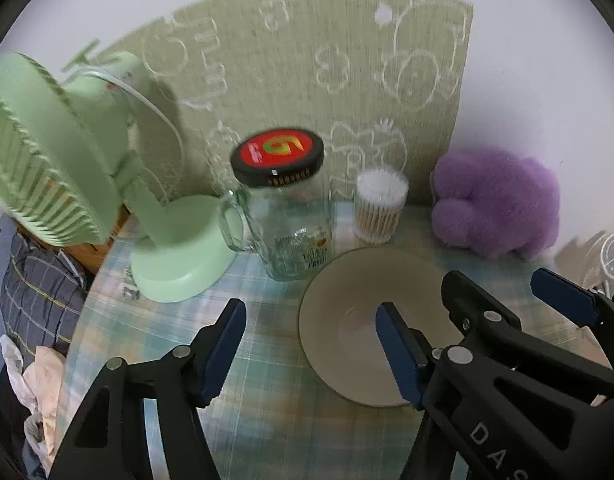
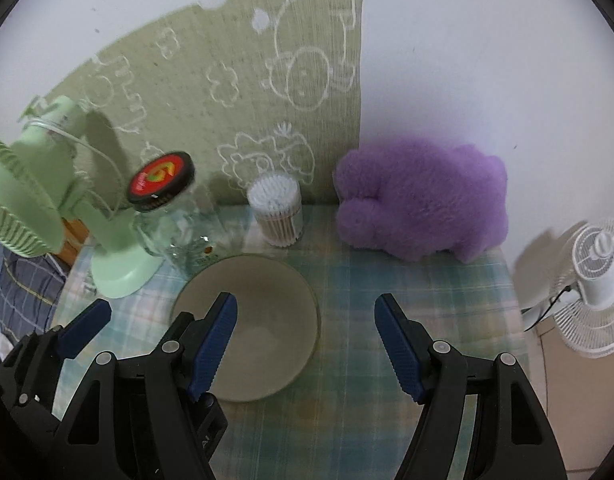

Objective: Organize plates and bowls
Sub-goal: 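Move both tools to the flower-patterned bowl beside the glass jar, then grip the flower-patterned bowl rim with both grippers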

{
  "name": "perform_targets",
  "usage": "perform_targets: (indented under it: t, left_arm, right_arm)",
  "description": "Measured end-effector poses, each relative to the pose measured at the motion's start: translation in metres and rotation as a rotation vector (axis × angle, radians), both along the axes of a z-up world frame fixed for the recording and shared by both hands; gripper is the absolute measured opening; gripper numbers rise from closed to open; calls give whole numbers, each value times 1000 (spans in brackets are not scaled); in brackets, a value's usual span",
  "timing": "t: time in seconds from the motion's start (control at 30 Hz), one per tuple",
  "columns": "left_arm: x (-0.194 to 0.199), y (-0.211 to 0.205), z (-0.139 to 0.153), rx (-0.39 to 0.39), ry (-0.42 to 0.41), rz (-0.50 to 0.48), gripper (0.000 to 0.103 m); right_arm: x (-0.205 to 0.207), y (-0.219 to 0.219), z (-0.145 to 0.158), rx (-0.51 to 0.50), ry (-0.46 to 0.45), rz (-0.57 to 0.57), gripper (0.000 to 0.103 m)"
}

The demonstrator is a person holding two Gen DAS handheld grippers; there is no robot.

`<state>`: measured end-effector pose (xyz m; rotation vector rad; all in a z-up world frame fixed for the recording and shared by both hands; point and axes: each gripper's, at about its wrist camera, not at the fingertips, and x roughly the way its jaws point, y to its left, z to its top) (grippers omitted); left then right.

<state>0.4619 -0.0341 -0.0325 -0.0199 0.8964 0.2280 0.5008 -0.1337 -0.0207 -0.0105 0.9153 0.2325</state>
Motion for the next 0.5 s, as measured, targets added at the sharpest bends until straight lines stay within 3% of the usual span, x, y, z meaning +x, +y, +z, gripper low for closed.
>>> perform_targets:
  t: [0.1,0.23,0.5]
  left_arm:
    - [10,2,-11,15,22,1,60]
    - [20,6,-25,15,44,4,53]
    - [33,13,-51,-9,94,10,33]
  right_arm:
    - [10,2,-16,0,23,-12,73]
    - [21,5,-31,4,46,-19,63]
    - [33,14,-57,-19,84,-13,29]
